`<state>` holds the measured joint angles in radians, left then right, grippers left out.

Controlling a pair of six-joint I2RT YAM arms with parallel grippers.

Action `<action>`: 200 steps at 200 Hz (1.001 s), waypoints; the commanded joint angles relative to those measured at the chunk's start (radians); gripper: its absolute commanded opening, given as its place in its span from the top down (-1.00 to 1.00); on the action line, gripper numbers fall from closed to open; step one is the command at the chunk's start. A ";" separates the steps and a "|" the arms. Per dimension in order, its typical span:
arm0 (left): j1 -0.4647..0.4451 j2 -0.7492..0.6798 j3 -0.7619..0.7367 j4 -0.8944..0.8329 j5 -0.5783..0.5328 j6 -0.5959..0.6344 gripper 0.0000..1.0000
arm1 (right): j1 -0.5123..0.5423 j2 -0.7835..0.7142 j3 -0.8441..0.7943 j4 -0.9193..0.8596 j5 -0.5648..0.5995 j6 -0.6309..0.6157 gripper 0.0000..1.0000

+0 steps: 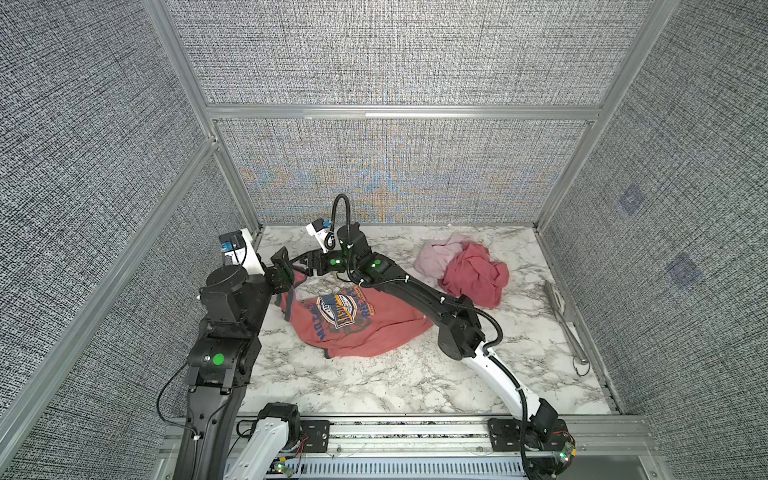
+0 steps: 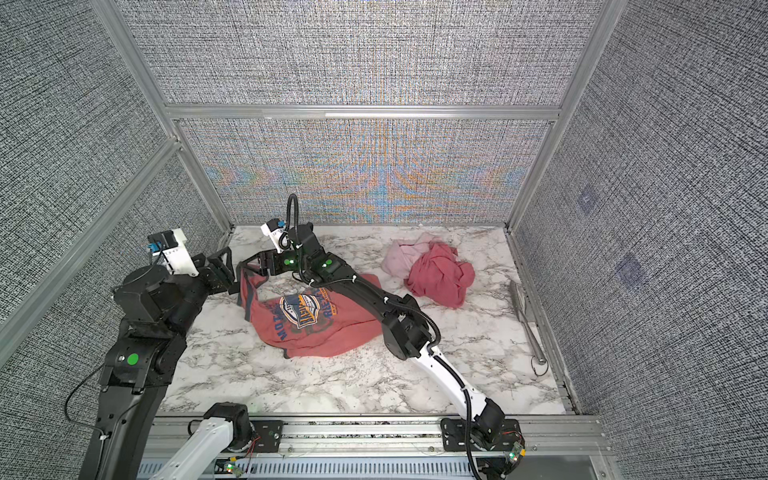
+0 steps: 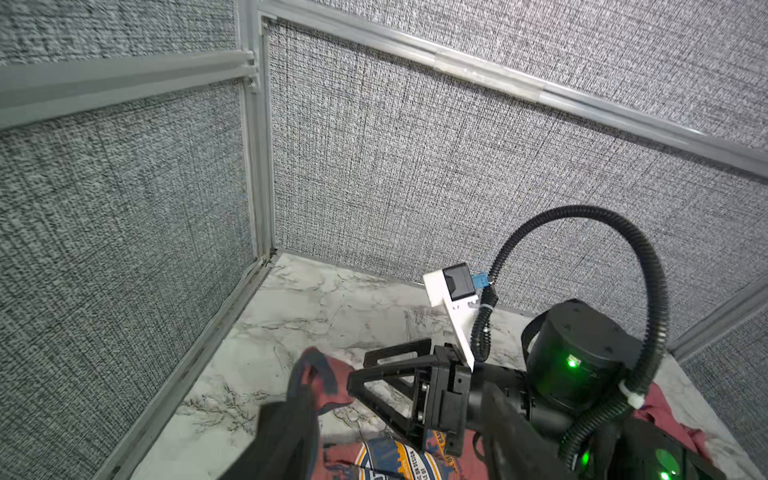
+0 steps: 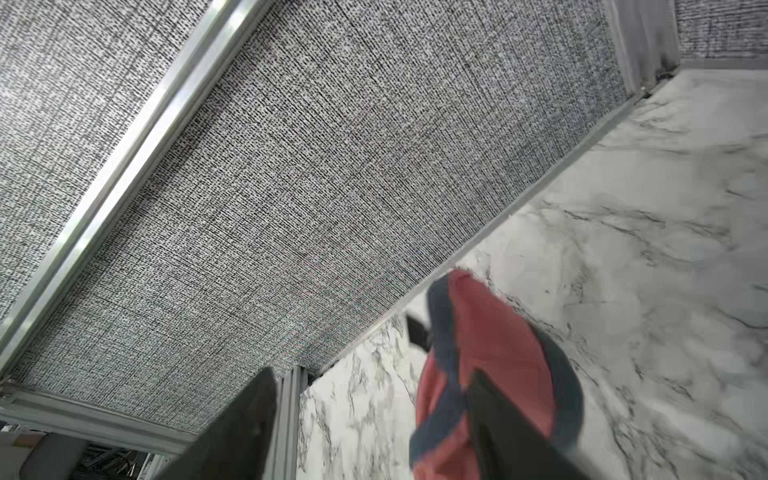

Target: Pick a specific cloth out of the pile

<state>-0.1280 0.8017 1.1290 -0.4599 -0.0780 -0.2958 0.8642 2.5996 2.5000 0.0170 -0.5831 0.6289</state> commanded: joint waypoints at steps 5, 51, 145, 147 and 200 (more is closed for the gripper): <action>-0.001 0.047 -0.014 0.070 0.106 0.005 -0.28 | -0.050 -0.159 -0.218 0.184 0.014 0.019 -0.49; -0.079 0.182 -0.101 0.206 0.212 -0.006 -0.22 | -0.205 -0.530 -0.809 0.375 0.101 0.006 -0.49; -0.600 0.793 0.009 0.303 0.147 -0.029 -0.13 | -0.493 -1.261 -1.516 -0.036 0.482 -0.200 -0.47; -0.607 0.806 0.019 0.298 0.148 -0.031 -0.12 | -0.498 -1.270 -1.525 -0.043 0.486 -0.201 -0.47; -0.754 1.112 0.268 0.106 0.134 -0.012 -0.05 | -0.600 -1.424 -1.663 -0.117 0.474 -0.217 -0.48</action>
<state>-0.8425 1.8370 1.3319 -0.2543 0.0780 -0.3225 0.2855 1.2011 0.8577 -0.0521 -0.1143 0.4343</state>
